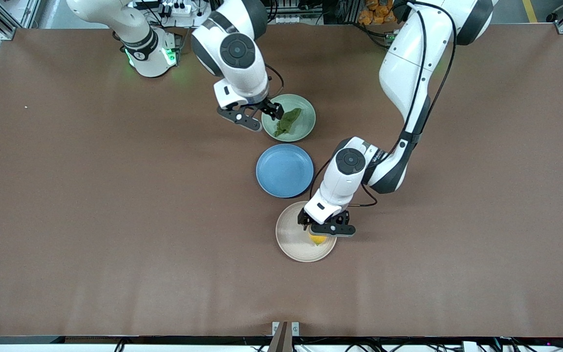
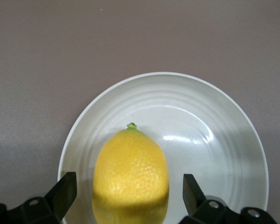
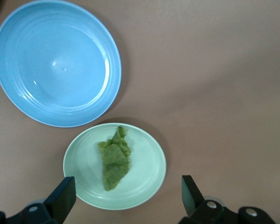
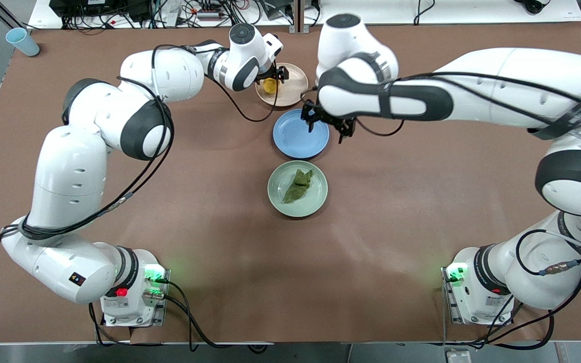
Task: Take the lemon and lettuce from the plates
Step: 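Grasp the lemon with the left gripper while the right gripper grasps the lettuce, then lift the lemon with the left gripper while the right gripper lifts the lettuce, then open the left gripper to set the lemon on the table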
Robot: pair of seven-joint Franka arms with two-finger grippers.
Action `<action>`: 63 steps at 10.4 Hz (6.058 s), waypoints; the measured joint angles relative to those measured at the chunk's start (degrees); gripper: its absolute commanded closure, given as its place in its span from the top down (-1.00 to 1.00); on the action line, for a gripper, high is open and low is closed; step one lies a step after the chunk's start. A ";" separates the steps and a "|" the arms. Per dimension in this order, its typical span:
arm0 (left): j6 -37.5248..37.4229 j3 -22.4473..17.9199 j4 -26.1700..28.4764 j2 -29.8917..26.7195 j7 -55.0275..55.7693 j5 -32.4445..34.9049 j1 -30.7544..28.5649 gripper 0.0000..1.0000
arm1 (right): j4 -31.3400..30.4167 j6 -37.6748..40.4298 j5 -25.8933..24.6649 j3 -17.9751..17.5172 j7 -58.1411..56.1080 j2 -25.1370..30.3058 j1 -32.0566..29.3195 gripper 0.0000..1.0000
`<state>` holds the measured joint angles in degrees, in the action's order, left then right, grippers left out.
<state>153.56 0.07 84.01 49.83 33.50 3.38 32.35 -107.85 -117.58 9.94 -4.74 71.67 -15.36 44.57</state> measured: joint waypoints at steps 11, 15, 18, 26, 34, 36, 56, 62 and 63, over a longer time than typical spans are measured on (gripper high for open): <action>0.93 -0.62 -1.84 -0.57 0.28 0.00 -0.95 -1.00 | -7.33 -23.36 -0.02 0.06 8.78 -10.26 8.24 1.00; -8.12 -0.76 -1.94 -4.63 0.24 0.00 -3.31 -1.00 | -7.38 -27.10 -0.07 0.16 10.96 -13.35 9.72 1.00; -13.17 -0.74 -1.93 -6.60 -2.04 0.09 -4.21 -1.00 | -7.38 -28.11 -0.11 0.47 12.24 -15.29 11.22 1.00; -31.50 -0.55 -1.79 -14.32 -17.85 -0.18 -11.36 -1.00 | -5.97 -30.24 -1.07 3.07 18.25 -16.43 14.24 -0.64; -39.22 -0.55 -0.58 -15.99 -37.32 -0.22 -21.31 -1.00 | -0.02 -17.63 -1.21 4.38 17.80 -16.12 12.27 -0.88; -39.23 -0.52 1.18 -15.98 -39.23 -0.22 -22.61 -1.00 | 4.16 -7.53 -1.23 4.46 14.08 -14.36 9.60 -0.88; -36.19 -0.27 3.48 -12.13 -38.13 -2.95 -25.45 1.00 | 29.13 47.89 3.14 4.60 -24.72 -2.39 -25.87 -0.92; -36.67 -0.34 9.83 -21.33 -37.55 -3.00 -28.00 1.00 | 30.36 52.46 -0.72 4.77 -37.78 -2.29 -34.12 -0.92; -36.52 -0.34 11.73 -22.88 -37.43 -3.02 -28.05 1.00 | 30.34 52.44 -2.04 4.84 -39.92 -2.34 -34.62 -0.92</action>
<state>117.04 -0.27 95.73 26.95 -3.93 0.36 4.30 -77.51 -65.14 7.90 0.10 31.75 -17.71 9.95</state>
